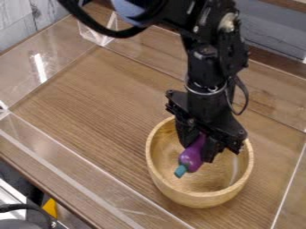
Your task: Put the purple eggplant in the brown bowl
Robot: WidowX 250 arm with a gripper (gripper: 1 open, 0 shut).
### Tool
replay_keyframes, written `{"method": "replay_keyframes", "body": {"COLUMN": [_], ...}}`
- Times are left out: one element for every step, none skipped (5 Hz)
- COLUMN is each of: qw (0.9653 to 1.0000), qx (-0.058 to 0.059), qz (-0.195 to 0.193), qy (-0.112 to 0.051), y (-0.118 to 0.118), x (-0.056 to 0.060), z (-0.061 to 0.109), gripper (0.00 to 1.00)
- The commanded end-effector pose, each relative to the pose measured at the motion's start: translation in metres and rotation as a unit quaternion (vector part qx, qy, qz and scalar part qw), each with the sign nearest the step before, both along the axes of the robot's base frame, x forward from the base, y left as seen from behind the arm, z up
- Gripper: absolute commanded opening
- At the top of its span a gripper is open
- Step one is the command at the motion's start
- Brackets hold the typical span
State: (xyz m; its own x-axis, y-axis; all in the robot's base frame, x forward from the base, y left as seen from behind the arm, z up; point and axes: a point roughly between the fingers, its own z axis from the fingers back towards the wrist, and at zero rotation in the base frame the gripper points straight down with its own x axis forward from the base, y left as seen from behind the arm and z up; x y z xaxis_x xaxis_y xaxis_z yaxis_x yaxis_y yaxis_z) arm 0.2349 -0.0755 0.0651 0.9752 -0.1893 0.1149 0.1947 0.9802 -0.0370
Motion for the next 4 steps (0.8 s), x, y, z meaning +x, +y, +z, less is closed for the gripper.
{"method": "replay_keyframes", "body": {"qw": [0.9999,1.0,1.0,1.0], "qx": [-0.002,-0.001,0.0,0.002], "qz": [-0.006,-0.002,0.003,0.007], "qy": [-0.013,-0.008,-0.005,-0.003], "y": [-0.003,-0.002,-0.0001,0.0026], "x": [0.0022,0.0001,-0.0017,-0.0028], "z": [0.0029,0.0019,0.0035,0.0063], "gripper": [0.0,1.0,1.0,1.0]}}
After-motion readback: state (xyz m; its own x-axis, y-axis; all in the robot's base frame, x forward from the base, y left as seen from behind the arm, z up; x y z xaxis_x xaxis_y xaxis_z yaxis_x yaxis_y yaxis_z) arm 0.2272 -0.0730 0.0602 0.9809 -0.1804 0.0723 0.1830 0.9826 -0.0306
